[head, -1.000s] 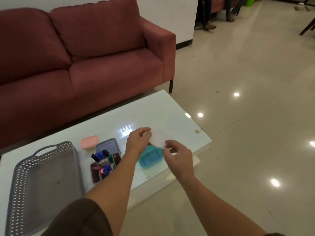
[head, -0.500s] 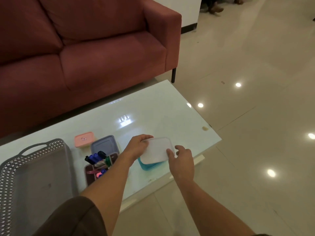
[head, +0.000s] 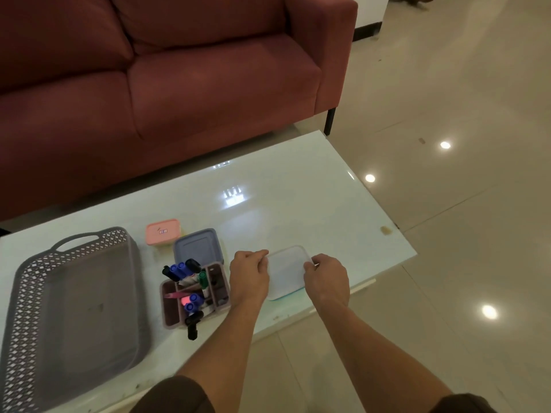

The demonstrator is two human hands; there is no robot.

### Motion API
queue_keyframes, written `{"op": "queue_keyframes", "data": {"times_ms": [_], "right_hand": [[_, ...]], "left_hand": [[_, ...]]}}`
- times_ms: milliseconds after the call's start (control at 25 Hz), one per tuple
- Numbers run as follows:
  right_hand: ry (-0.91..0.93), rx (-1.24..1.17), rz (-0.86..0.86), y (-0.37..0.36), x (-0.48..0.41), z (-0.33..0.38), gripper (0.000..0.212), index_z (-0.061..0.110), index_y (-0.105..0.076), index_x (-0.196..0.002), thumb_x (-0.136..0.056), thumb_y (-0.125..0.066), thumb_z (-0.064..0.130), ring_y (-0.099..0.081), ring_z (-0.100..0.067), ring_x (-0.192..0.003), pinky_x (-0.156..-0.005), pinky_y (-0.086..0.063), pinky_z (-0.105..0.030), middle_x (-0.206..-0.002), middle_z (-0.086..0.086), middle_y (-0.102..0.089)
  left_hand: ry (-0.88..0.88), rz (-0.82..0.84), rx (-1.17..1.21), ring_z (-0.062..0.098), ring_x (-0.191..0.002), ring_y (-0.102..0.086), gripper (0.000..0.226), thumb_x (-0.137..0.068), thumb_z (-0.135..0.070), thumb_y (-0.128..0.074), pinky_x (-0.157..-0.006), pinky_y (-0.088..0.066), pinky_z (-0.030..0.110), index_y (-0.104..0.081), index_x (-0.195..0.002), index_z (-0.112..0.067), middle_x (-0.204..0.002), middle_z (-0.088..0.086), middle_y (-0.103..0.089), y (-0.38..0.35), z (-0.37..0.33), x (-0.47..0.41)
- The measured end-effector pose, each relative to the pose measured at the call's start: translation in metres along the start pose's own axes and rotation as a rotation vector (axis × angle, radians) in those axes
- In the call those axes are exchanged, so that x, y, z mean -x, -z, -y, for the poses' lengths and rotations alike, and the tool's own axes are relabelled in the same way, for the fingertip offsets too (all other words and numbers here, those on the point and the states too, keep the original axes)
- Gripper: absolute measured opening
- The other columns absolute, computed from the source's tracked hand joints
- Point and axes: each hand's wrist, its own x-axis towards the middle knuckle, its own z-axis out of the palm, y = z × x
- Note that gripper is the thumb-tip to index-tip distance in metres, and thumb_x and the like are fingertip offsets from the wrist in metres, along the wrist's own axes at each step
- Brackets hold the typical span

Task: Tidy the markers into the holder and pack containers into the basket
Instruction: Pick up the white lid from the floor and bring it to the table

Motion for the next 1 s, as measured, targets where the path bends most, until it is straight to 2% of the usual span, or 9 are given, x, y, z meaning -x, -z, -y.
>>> {"op": "queue_keyframes", "data": {"times_ms": [80,200,400,520,680,800,1000], "right_hand": [[-0.015,0.038,0.005,0.0,0.0,-0.001,0.02,0.014,-0.072,-0.094,-0.098,-0.056,0.024,-0.062,-0.021,-0.074,-0.064,-0.044,-0.028,-0.086,-0.002,-0.07],[-0.011,0.089,-0.019,0.0,-0.003,-0.003,0.021,0.014,-0.072,-0.091,-0.098,-0.056,0.026,-0.06,-0.021,-0.071,-0.062,-0.043,-0.028,-0.083,-0.001,-0.069],[-0.006,0.13,-0.034,-0.006,-0.008,-0.011,0.026,0.018,-0.073,-0.09,-0.099,-0.057,0.035,-0.063,-0.021,-0.074,-0.066,-0.047,-0.029,-0.099,-0.002,-0.064],[0.014,0.114,-0.007,-0.007,-0.006,-0.02,0.025,0.018,-0.071,-0.086,-0.099,-0.057,0.034,-0.064,-0.018,-0.072,-0.064,-0.05,-0.029,-0.087,-0.001,-0.068],[0.015,0.063,0.003,-0.004,-0.01,-0.023,0.027,0.017,-0.068,-0.08,-0.098,-0.059,0.034,-0.064,-0.016,-0.066,-0.06,-0.047,-0.027,-0.07,0.003,-0.067],[0.019,0.038,0.013,-0.004,-0.013,-0.023,0.026,0.018,-0.07,-0.08,-0.097,-0.062,0.036,-0.064,-0.017,-0.068,-0.062,-0.049,-0.028,-0.069,0.004,-0.067],[0.018,0.044,0.046,-0.003,-0.019,-0.021,0.023,0.02,-0.072,-0.083,-0.096,-0.063,0.038,-0.064,-0.016,-0.069,-0.062,-0.047,-0.027,-0.071,0.005,-0.068]], "left_hand": [[-0.009,-0.009,-0.006,0.021,-0.107,-0.057,0.029,-0.102,-0.022,-0.052,-0.091,-0.045,0.026,-0.069,-0.126,-0.022,-0.118,0.005,-0.055,-0.004,0.004,0.0],[-0.018,-0.01,0.014,0.022,-0.106,-0.057,0.028,-0.102,-0.021,-0.053,-0.092,-0.048,0.03,-0.07,-0.124,-0.021,-0.115,0.005,-0.055,-0.011,0.005,-0.003],[-0.06,-0.026,-0.06,0.02,-0.106,-0.054,0.026,-0.101,-0.023,-0.053,-0.092,-0.05,0.034,-0.073,-0.119,-0.021,-0.113,0.003,-0.055,-0.016,0.005,-0.008],[-0.079,-0.069,-0.101,0.021,-0.107,-0.049,0.024,-0.101,-0.024,-0.055,-0.093,-0.046,0.031,-0.074,-0.116,-0.023,-0.109,0.001,-0.056,-0.018,0.003,-0.009],[-0.004,-0.071,-0.048,0.022,-0.111,-0.05,0.024,-0.101,-0.023,-0.056,-0.092,-0.041,0.023,-0.074,-0.117,-0.022,-0.113,0.003,-0.055,-0.023,0.0,-0.011],[0.064,-0.081,0.047,0.022,-0.109,-0.059,0.025,-0.099,-0.022,-0.059,-0.094,-0.046,0.027,-0.072,-0.121,-0.019,-0.117,0.005,-0.058,-0.021,0.005,-0.014],[0.157,-0.105,0.13,0.015,-0.097,-0.065,0.021,-0.097,-0.025,-0.063,-0.087,-0.049,0.026,-0.076,-0.112,-0.02,-0.112,-0.001,-0.069,-0.022,0.011,-0.014]]}}
